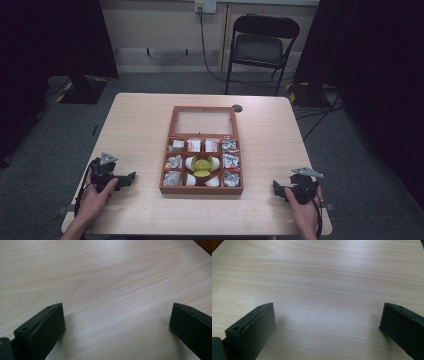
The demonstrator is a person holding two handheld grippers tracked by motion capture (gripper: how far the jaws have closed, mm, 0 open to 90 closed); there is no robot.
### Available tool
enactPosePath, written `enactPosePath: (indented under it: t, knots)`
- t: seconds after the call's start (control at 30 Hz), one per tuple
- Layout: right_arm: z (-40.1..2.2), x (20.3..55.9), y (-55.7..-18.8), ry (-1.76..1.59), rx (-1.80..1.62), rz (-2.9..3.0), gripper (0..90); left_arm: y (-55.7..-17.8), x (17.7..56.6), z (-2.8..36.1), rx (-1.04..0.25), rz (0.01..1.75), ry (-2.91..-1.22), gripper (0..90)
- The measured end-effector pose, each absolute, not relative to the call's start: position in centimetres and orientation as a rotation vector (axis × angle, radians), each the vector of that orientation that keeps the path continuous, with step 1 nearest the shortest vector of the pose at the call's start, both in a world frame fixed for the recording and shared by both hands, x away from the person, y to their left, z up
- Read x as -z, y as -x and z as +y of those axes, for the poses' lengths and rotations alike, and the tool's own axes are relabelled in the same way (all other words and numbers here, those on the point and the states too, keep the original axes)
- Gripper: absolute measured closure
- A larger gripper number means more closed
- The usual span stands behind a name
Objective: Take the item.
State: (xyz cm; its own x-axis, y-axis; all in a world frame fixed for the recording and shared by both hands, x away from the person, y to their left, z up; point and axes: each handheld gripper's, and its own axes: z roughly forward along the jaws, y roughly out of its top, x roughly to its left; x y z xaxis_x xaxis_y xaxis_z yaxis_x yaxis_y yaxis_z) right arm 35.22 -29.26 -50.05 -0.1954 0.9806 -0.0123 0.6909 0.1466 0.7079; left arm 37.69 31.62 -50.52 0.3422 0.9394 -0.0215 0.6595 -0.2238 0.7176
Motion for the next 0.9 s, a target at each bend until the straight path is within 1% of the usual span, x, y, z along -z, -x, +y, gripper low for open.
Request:
enactPosePath:
  t: [0.27, 0.3, 0.37, 0.4, 0.43, 0.5, 0.57, 0.77, 0.9]
  knots:
    - [-29.1, 50.0, -35.1, -1.589, -0.804, 1.955, 0.0, -37.7, 50.5, 31.6, -0.564, 1.393, -1.972, 0.0]
    - [-29.0, 50.0, -35.0, -1.58, -0.814, 1.96, 2.0, -37.7, 50.5, 31.6, -0.564, 1.394, -1.971, 0.0]
    - [-29.0, 50.0, -34.9, -1.579, -0.816, 1.96, 3.0, -37.7, 50.5, 31.6, -0.564, 1.392, -1.973, 0.0]
    - [-29.0, 49.9, -35.0, -1.583, -0.825, 1.954, 7.8, -37.7, 50.5, 31.6, -0.565, 1.394, -1.967, 0.0]
    - [-29.0, 49.9, -35.0, -1.583, -0.825, 1.954, 7.8, -37.7, 50.5, 31.6, -0.565, 1.392, -1.973, 0.0]
    - [-29.0, 49.7, -35.0, -1.588, -0.844, 1.948, 15.6, -37.7, 50.5, 31.6, -0.565, 1.392, -1.973, 0.0]
    - [-28.9, 49.5, -35.1, -1.598, -0.849, 1.957, 14.3, -37.7, 50.5, 31.6, -0.565, 1.392, -1.973, 0.0]
    - [-28.4, 49.2, -35.1, -1.571, -0.866, 2.002, 15.3, -37.7, 50.5, 31.6, -0.564, 1.391, -1.973, 0.0]
    - [-28.1, 49.0, -35.1, -1.568, -0.875, 2.032, 18.0, -37.7, 50.5, 31.6, -0.566, 1.394, -1.967, 0.0]
